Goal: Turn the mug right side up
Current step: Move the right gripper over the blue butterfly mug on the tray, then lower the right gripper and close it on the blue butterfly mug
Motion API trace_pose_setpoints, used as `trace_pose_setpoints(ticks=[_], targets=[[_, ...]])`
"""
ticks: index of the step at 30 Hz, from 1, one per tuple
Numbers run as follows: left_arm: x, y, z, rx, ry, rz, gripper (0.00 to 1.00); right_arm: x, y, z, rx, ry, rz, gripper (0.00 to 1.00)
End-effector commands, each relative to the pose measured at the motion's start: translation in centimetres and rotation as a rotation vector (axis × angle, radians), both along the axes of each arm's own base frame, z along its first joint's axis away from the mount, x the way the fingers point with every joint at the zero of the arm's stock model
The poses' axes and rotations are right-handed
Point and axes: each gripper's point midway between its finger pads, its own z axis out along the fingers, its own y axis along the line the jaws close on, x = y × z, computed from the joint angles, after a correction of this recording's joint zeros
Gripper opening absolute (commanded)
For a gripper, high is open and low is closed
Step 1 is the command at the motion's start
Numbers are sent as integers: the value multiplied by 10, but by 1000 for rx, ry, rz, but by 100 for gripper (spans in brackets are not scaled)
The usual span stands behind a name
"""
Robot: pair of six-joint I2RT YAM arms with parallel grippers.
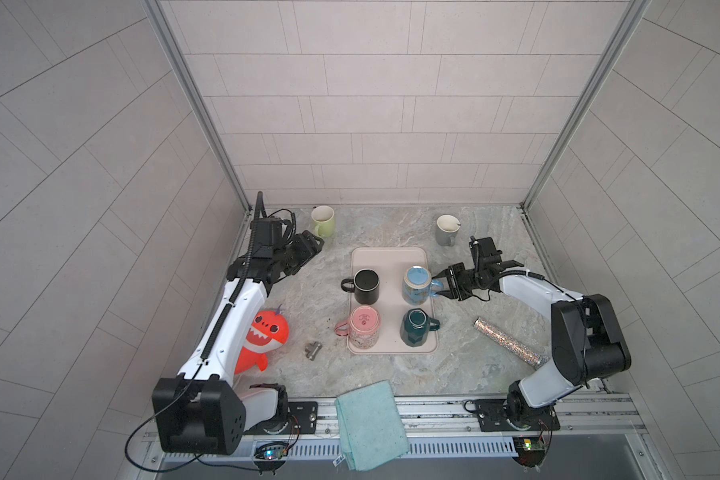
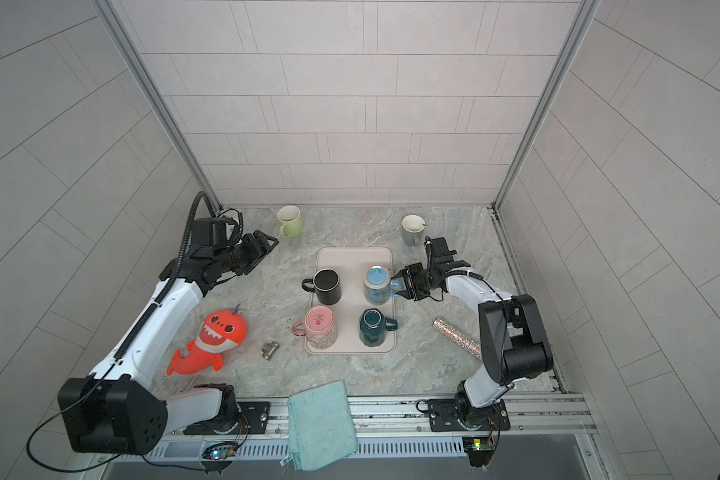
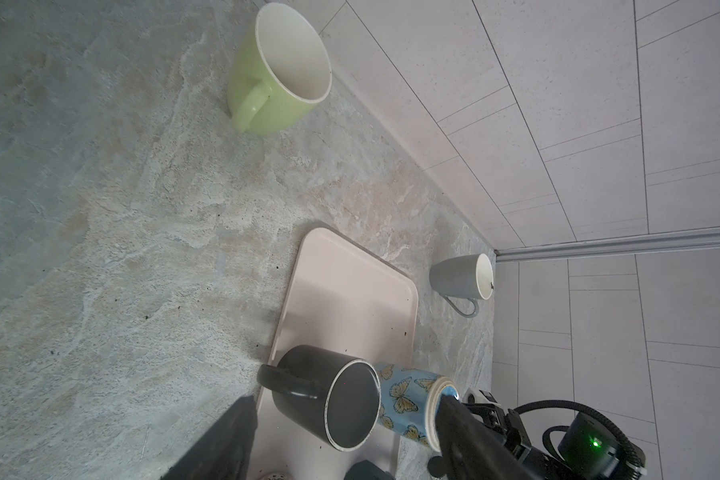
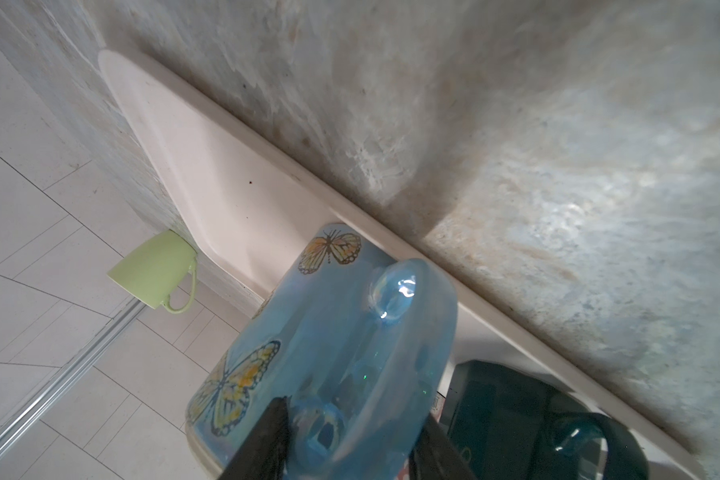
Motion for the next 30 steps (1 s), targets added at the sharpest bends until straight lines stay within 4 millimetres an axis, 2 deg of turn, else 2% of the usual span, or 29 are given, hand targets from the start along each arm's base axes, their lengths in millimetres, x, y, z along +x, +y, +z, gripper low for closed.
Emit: trace_pose_setpoints(ticks=[1,11,14,18,19,23,30], targets=[[1,2,0,-13,-5,6,74,-3,3,-10,8,49,-16,38],[0,3,1,-18,-6,5,75,-4,10,-18,15,56,4,25],[0,3,2,-18,-6,5,75,-2,11,-20,14,51,5,18],[-1,4,4,-17,-8,8,75,3,12,-18,14,33,10,0],[-1,5,4,-16,-9,7,75,5,13,-18,14,28,12,0],[-1,6,6,-16,-13,9,75,17,15,-7,10,-35,32,0],[-1,6,14,-18,-29,5,74,34,18,37,-53,-225,134,0]])
